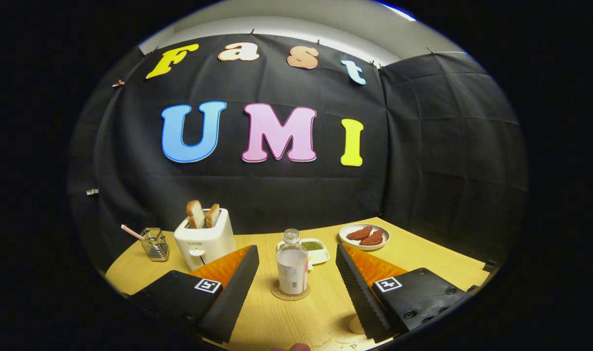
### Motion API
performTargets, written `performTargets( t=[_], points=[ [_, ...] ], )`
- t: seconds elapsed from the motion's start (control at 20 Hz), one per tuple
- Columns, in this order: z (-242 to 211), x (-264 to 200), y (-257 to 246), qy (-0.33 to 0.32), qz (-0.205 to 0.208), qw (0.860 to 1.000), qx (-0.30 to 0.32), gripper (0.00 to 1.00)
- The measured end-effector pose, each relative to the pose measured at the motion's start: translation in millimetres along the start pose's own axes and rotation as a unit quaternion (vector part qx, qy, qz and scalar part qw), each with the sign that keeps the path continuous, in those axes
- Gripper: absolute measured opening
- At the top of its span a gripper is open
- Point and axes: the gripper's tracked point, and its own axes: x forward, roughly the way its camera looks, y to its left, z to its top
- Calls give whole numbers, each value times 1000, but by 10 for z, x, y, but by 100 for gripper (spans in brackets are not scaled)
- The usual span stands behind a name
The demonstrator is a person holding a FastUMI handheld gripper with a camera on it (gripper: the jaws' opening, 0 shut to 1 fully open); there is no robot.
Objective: Take the bottle from table, then pour the juice into the cup, finally place the bottle on the coaster
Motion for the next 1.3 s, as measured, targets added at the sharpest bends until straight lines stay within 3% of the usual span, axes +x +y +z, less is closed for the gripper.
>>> performTargets(
  t=[0.55, 1.3],
  points=[
    [510, -436, 19, -13, 70, 997, -12, 98],
    [563, -567, -178, -6, 71, 997, 12, 98]
  ],
)
